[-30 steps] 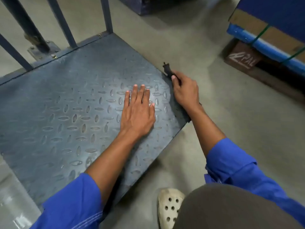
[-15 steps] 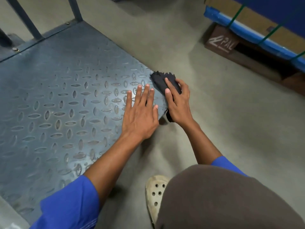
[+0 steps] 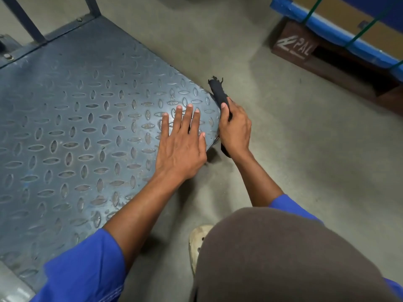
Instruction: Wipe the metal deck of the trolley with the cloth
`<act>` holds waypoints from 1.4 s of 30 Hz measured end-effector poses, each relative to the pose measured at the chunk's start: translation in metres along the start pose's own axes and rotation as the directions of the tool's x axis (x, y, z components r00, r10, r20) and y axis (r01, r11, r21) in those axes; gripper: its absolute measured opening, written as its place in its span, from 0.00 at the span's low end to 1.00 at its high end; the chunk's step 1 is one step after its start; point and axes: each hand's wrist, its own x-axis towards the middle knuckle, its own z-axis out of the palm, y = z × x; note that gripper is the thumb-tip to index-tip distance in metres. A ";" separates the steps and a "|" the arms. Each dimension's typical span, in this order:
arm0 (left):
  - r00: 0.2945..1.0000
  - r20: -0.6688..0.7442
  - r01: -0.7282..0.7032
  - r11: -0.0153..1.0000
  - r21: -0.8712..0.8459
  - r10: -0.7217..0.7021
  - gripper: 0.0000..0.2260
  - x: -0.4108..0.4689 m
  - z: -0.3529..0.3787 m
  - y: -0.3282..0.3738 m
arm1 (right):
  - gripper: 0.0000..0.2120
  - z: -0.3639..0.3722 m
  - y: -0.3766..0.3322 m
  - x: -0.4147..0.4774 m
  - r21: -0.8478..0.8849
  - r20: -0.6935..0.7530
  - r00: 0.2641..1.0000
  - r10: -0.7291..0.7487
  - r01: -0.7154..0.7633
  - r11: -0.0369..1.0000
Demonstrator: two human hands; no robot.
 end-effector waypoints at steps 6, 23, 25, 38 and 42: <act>1.000 0.029 0.000 1.000 0.018 0.000 0.31 -0.001 -0.002 0.002 | 0.18 -0.001 0.000 -0.036 -0.045 0.013 0.996 -0.083 0.083 0.996; 1.000 0.002 -0.007 1.000 0.015 0.007 0.29 -0.004 -0.005 0.002 | 0.20 0.003 0.002 -0.032 -0.048 0.031 0.994 -0.103 0.104 0.993; 1.000 0.013 -0.014 1.000 0.014 0.013 0.29 -0.003 -0.005 0.002 | 0.19 0.002 0.003 -0.007 -0.060 0.003 0.997 -0.081 0.081 0.995; 1.000 -0.005 -0.002 1.000 0.004 0.002 0.29 -0.001 -0.002 0.000 | 0.23 0.005 -0.004 -0.022 -0.114 0.041 0.998 -0.038 0.043 0.993; 1.000 -0.004 -0.013 1.000 0.001 0.013 0.29 -0.002 -0.003 0.000 | 0.21 -0.005 0.006 -0.011 -0.119 0.027 0.994 -0.104 0.106 0.987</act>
